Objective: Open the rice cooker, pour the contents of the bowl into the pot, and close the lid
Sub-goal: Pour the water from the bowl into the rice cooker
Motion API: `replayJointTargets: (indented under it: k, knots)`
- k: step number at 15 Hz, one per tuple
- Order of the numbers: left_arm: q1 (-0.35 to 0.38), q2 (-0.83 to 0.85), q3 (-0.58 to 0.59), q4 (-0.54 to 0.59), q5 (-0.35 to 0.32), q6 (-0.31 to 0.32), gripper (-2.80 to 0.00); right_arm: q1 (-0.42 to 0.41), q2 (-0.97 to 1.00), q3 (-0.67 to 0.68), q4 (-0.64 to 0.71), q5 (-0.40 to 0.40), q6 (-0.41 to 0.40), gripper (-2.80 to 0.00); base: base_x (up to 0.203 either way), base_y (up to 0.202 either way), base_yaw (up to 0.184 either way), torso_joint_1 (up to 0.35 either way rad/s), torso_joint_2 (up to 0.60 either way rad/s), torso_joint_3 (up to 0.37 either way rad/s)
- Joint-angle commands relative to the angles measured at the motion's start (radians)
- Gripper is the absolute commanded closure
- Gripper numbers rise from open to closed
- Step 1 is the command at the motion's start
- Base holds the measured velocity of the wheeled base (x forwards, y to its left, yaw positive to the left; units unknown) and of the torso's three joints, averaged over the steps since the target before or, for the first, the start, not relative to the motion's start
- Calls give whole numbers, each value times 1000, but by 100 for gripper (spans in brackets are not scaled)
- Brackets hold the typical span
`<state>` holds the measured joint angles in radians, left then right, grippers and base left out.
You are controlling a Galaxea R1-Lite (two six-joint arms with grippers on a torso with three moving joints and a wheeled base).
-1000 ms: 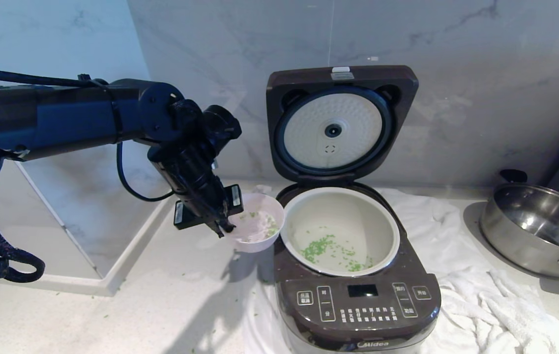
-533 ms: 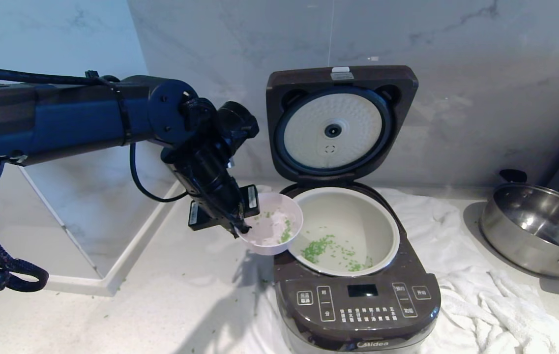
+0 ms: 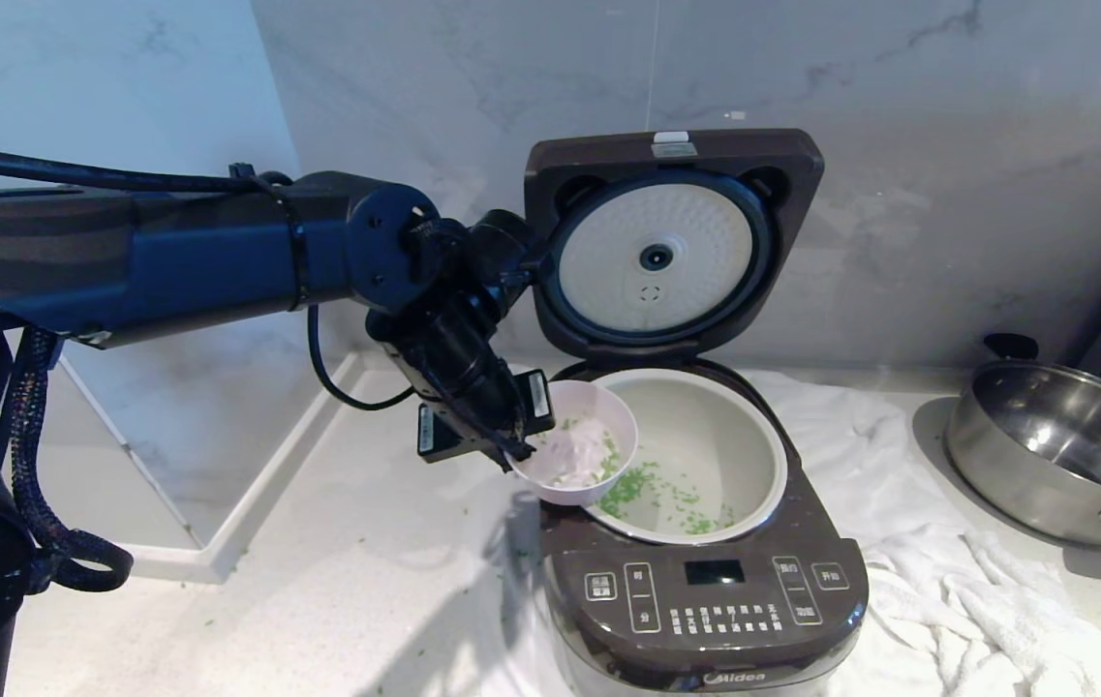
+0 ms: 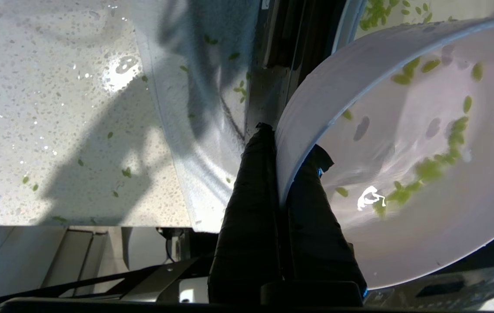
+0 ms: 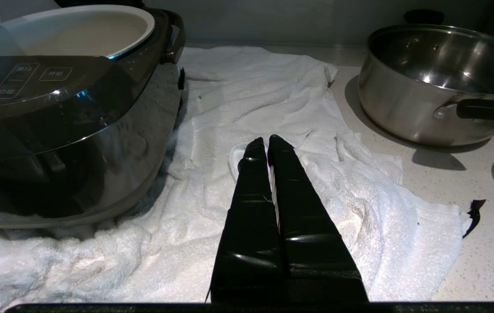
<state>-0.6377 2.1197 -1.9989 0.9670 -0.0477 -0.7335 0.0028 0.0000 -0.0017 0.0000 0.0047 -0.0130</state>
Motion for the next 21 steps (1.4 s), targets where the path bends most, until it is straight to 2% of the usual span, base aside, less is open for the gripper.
replayJointTargets:
  k: [1, 10, 17, 21]
  knots:
    - [-5, 19, 0, -5, 0, -17, 0, 0, 0, 0, 0, 0, -1, 0, 0, 0, 0, 0, 0, 0]
    - [-60, 31, -1, -103, 3, -27, 0, 0, 0, 0, 0, 0, -1, 0, 0, 0, 0, 0, 0, 0]
    - [-113, 75, -10, -122, 5, -24, 0, 0, 0, 0, 0, 0, -1, 0, 0, 0, 0, 0, 0, 0]
    - [-115, 96, -12, -155, 5, -17, 0, 0, 0, 0, 0, 0, -1, 0, 0, 0, 0, 0, 0, 0]
